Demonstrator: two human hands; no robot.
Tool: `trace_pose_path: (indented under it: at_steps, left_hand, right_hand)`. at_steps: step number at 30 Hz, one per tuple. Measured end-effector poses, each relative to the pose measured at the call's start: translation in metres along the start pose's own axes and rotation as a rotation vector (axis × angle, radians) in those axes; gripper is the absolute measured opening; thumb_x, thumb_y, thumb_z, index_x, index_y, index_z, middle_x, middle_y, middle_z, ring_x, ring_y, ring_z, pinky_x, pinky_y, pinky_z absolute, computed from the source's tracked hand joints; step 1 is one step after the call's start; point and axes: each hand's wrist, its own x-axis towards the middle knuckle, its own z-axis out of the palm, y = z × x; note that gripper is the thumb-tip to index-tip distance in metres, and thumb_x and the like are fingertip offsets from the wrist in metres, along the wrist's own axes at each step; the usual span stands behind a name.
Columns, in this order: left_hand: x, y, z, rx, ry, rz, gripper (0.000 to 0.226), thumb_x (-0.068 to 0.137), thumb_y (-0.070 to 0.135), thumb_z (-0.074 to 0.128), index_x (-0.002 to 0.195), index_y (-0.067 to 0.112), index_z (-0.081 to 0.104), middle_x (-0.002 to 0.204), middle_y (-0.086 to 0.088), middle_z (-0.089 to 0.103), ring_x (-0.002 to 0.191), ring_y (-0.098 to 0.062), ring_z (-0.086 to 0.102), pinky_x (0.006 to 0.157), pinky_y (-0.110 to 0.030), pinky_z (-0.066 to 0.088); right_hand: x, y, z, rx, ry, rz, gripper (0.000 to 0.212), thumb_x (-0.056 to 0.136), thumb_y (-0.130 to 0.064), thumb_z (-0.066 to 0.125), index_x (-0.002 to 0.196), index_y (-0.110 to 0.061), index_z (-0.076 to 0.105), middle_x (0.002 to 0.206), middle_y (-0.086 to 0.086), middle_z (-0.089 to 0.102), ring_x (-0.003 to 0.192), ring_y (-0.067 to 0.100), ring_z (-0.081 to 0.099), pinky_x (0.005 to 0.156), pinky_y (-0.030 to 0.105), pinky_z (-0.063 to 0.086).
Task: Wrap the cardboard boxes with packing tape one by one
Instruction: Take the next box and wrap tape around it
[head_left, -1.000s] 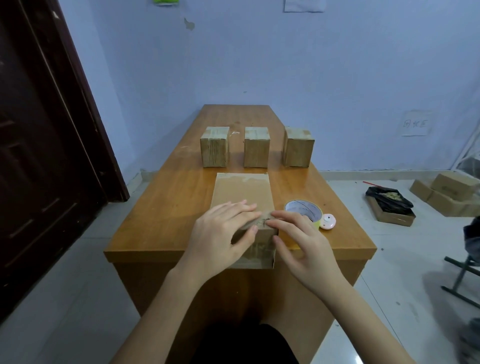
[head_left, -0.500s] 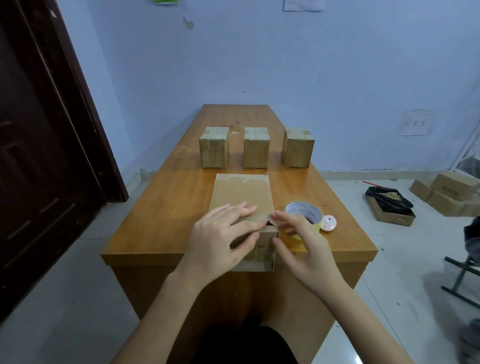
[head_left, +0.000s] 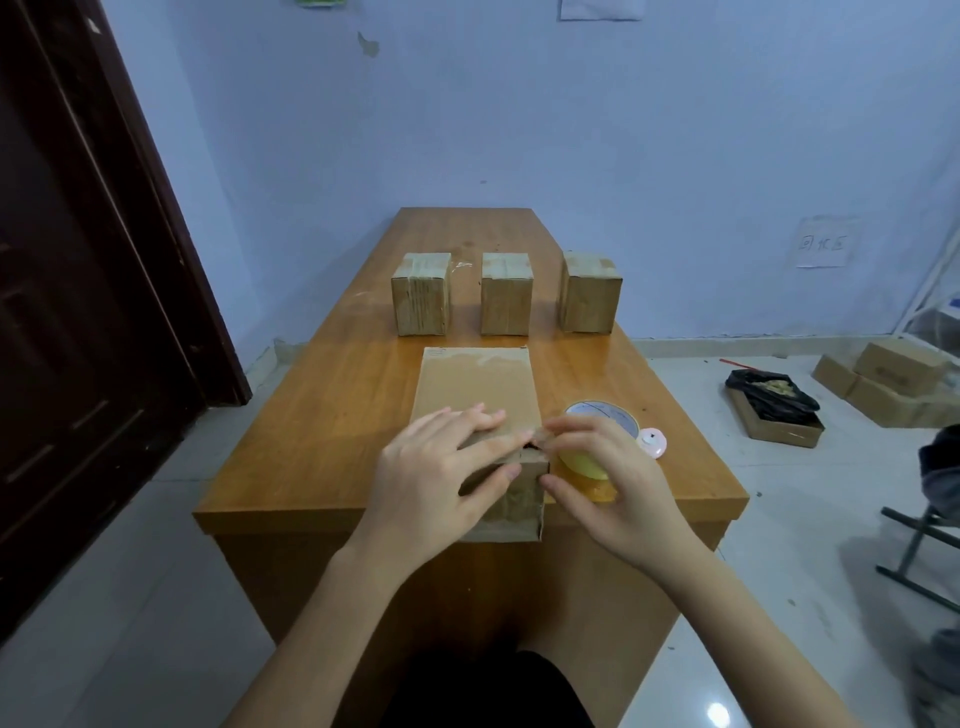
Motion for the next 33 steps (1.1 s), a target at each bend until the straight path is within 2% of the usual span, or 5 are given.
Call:
trace_pose_path:
  at_steps: [8,11,17,22,33]
  left_hand:
    - [0.001,-0.002,0.001,-0.02,-0.004,0.008,0.027,0.092,0.045,0.048,0.111,0.039,0.066,0.117,0.007,0.065,0.114,-0.013,0.057,0.095,-0.034,0.043]
    - [0.002,-0.002,0.001,-0.023,-0.01,-0.002,0.027,0.092,0.045,0.047,0.111,0.039,0.066,0.117,0.008,0.064,0.113,-0.012,0.057,0.095,-0.034,0.043]
    - [0.003,0.002,-0.004,-0.029,-0.044,-0.034,0.028,0.091,0.047,0.046,0.111,0.041,0.065,0.118,0.011,0.063,0.116,-0.011,0.055,0.094,-0.034,0.042]
    - [0.01,-0.004,-0.017,-0.339,-0.233,-0.255,0.027,0.087,0.054,0.053,0.114,0.055,0.054,0.124,0.033,0.049,0.121,0.006,0.04,0.099,-0.03,0.034]
    - [0.047,0.034,-0.026,-0.691,-0.215,-0.402,0.072,0.071,0.07,0.045,0.136,0.04,0.042,0.144,0.019,0.038,0.127,-0.007,0.04,0.102,-0.033,0.039]
  right_hand:
    - [0.01,0.071,-0.029,-0.384,-0.364,0.535,0.108,0.071,-0.064,0.068,0.151,-0.015,0.015,0.158,0.0,0.019,0.146,0.02,0.013,0.117,0.037,0.018]
    - [0.011,0.084,-0.02,-0.361,-0.438,0.602,0.119,0.067,-0.065,0.071,0.153,-0.016,0.005,0.158,0.003,0.02,0.145,0.025,0.018,0.117,0.039,0.02]
    - [0.014,0.076,-0.014,-0.317,-0.214,0.544,0.109,0.065,-0.056,0.078,0.149,-0.016,0.024,0.145,0.001,0.045,0.13,0.02,0.044,0.102,0.033,0.04]
    - [0.006,0.046,-0.031,0.27,0.034,0.579,0.1,0.055,-0.042,0.084,0.14,-0.027,0.035,0.128,-0.015,0.049,0.113,-0.009,0.049,0.081,-0.002,0.038]
    - [0.007,0.001,-0.057,0.425,-0.014,0.45,0.081,0.054,-0.03,0.085,0.124,-0.036,0.045,0.116,-0.024,0.06,0.109,-0.004,0.057,0.082,0.006,0.045]
